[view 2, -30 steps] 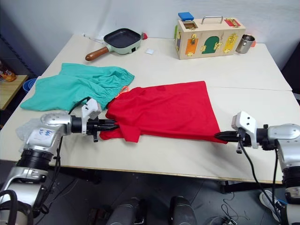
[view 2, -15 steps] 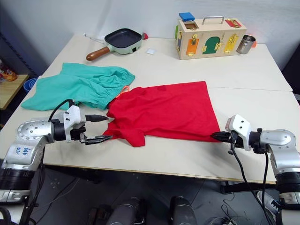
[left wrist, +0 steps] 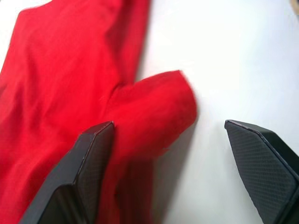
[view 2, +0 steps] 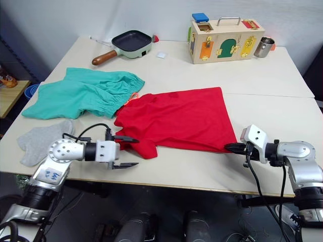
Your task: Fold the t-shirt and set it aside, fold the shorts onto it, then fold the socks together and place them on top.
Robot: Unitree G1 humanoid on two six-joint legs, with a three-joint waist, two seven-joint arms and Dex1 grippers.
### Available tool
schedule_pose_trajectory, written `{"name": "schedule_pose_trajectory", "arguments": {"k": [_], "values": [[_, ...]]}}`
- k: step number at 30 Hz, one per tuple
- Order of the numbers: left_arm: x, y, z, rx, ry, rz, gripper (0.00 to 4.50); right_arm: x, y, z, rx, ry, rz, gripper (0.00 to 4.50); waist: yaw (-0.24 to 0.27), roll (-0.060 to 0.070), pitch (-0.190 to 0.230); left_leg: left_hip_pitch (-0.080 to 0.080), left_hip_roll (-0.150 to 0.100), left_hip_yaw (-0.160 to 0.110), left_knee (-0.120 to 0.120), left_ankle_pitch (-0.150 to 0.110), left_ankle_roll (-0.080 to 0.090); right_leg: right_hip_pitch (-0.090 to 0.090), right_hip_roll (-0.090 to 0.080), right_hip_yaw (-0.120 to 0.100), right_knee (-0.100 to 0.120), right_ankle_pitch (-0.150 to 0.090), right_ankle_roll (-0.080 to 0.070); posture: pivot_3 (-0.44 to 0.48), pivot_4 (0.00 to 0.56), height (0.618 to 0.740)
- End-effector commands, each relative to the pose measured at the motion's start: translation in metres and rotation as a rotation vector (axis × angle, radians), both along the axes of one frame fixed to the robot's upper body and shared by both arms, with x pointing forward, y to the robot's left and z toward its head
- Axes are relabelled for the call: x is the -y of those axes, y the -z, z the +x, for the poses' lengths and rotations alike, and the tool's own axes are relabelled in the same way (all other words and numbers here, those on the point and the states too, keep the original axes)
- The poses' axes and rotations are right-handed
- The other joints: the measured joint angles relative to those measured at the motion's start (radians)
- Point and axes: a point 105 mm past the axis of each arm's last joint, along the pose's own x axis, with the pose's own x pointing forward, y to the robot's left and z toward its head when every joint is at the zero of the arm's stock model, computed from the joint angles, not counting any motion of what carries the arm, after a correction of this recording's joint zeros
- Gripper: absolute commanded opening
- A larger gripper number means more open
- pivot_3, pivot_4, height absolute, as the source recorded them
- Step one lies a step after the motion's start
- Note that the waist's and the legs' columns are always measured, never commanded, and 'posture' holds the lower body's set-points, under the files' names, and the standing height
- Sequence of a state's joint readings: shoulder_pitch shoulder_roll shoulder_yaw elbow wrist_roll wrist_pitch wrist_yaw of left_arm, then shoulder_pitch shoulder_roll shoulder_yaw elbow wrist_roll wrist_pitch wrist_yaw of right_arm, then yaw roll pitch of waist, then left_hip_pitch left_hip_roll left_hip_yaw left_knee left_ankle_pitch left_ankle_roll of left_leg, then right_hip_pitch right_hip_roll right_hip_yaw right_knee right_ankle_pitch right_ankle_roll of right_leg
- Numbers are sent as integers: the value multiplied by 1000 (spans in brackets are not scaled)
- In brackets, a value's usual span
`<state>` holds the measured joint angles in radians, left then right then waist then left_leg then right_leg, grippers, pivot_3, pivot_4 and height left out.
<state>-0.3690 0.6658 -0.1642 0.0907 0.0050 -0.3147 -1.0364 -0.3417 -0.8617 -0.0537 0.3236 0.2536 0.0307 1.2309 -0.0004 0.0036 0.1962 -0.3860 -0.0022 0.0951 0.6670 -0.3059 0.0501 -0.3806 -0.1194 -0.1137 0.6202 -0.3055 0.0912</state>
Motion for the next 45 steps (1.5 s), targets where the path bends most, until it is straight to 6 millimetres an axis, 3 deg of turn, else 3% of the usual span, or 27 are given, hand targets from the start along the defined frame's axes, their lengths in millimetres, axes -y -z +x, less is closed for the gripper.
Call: {"name": "schedule_pose_trajectory", "arguments": {"k": [1, 7, 8, 10, 18, 21, 27, 34, 40, 45], "values": [[5, 5, 5, 75, 16, 37, 3977, -3, -10, -1, 33, -7, 24, 0, 1, 0, 0, 0, 0, 0, 0, 0, 0, 0, 0, 0, 0, 0, 0, 0, 150, 740], [10, 0, 26, 182, -58, 17, 3977, -5, -11, -1, 31, -11, 32, 0, 7, 0, 0, 1, -2, 0, 0, 1, 2, 1, -4, -1, 0, 0, 0, 0, 150, 740], [11, -4, 28, 197, -68, 1, 3800, -5, -10, -1, 31, -11, 34, 0, 8, 0, 0, 1, -2, -1, 0, 1, 2, 1, -4, -1, 0, 0, 0, 0, 150, 740], [12, -7, 29, 194, -76, -27, 3400, -6, -10, -2, 30, -11, 35, 0, 6, 0, 0, 1, -2, -1, 0, 1, 2, 1, -4, -2, 0, 0, 0, 0, 150, 740], [-9, -28, 18, 73, -92, -177, 913, -5, -10, -5, 21, -10, 43, 0, -1, 0, 0, 0, -2, -1, 0, 1, 2, 0, -4, -3, 2, 0, 0, 0, 150, 740], [-25, -53, 11, -139, -147, -365, 35, -3, -15, -12, 4, -38, 65, 0, -1, 0, 0, 0, -2, -2, 0, 1, 2, 0, -4, -3, 1, 0, 0, 0, 150, 740], [-53, -59, -14, -480, -209, -370, 35, 2, -29, -31, -51, -99, 111, 0, -1, 0, 0, 0, -2, -3, 0, 1, 2, 2, -4, -3, 1, 0, 0, 0, 150, 740], [-58, -49, -25, -512, -244, -305, 35, 5, -28, -44, -75, -126, 75, 0, 1, 0, 0, 0, -2, -4, -1, 0, 1, 3, -4, -3, -2, 0, 0, 0, 150, 740], [-67, -21, -34, -511, -267, -180, 35, 2, -11, -58, -116, -140, 41, 0, 0, 0, 0, 1, -2, -3, -3, 0, 0, 2, -4, -3, -6, 0, 0, 0, 150, 740], [-70, -16, -43, -531, -269, -180, 35, 0, -7, -62, -122, -105, 62, 0, 0, 0, 0, 1, -2, -3, -4, 0, 0, 2, -4, -3, -8, 0, 0, 0, 150, 740]]}}
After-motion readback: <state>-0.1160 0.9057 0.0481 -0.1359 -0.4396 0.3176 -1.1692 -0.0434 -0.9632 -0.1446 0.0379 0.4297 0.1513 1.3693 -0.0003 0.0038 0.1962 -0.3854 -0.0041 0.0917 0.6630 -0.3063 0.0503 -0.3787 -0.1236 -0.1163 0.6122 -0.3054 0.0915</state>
